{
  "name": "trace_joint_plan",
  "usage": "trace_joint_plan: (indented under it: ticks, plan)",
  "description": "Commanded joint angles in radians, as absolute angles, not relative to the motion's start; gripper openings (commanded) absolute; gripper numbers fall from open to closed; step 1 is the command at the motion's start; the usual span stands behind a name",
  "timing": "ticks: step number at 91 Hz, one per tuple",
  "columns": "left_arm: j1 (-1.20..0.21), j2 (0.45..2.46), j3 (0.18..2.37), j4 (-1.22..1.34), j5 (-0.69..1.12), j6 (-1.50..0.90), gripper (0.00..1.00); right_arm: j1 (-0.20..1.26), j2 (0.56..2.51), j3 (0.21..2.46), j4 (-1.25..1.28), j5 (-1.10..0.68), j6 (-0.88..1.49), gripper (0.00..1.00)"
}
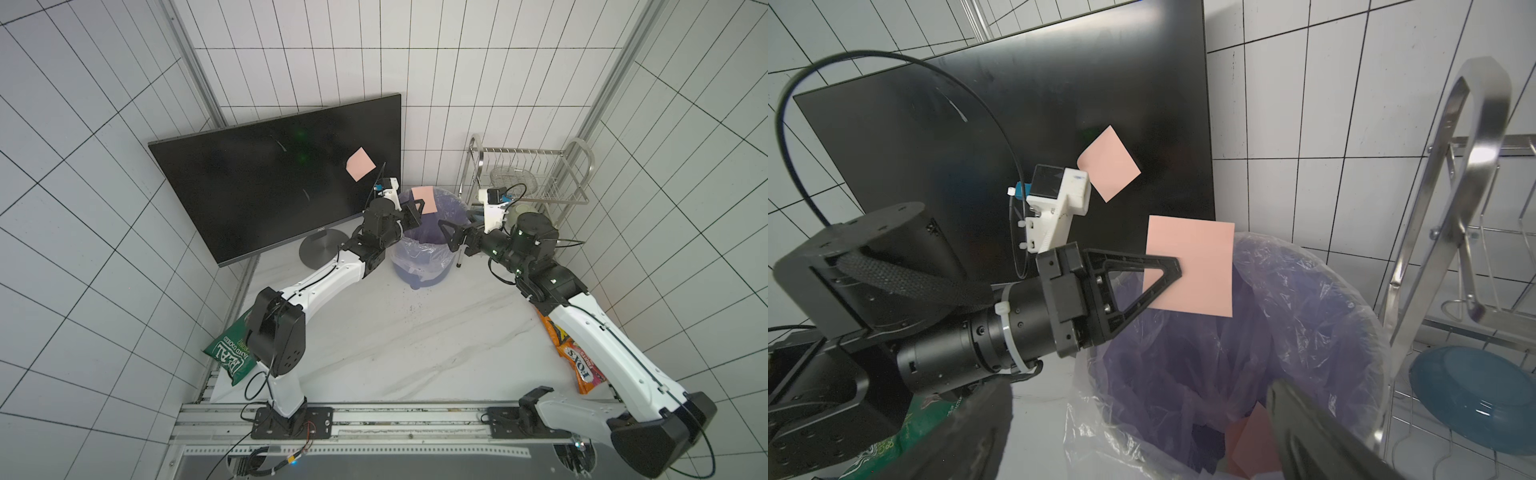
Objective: Remove the sticky note from the monitor
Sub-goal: Place the sticky note in the trash bin, then tear off the sticky note from the monitor.
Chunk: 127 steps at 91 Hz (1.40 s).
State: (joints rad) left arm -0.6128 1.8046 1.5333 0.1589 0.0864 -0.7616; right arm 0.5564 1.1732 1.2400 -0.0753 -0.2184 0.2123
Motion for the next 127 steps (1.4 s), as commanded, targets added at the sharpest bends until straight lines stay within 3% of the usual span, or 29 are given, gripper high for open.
trace_joint_plan:
  ticks: [1,19,37,57,69,96,127]
  plan:
    - [-0.626,1.825,1.586,0.121,0.098,-0.727,0.25,0.547,1.153,1.254,-0.082,-0.204,0.201,0.99]
    - [-0.629,1.809,1.580,0.120,0.069,-0.695,0.56,0.542,1.148,1.245,-0.078,-0.207,0.204,0.99]
    - [-0.616,1.745,1.546,0.117,0.035,-0.633,0.71,0.531,1.146,1.238,-0.071,-0.212,0.209,0.99]
    - [-0.488,1.650,1.448,0.146,0.126,-0.661,0.84,0.521,1.148,1.230,-0.061,-0.223,0.219,0.99]
    - [-0.385,1.640,1.408,0.204,0.233,-0.717,0.87,0.517,1.156,1.229,-0.050,-0.230,0.226,0.99]
    - [-0.257,1.713,1.372,0.377,0.280,-0.829,0.93,0.516,1.174,1.228,-0.034,-0.243,0.236,0.99]
    - [-0.271,1.807,1.451,0.353,0.136,-0.847,0.93,0.513,1.181,1.227,-0.032,-0.251,0.236,0.99]
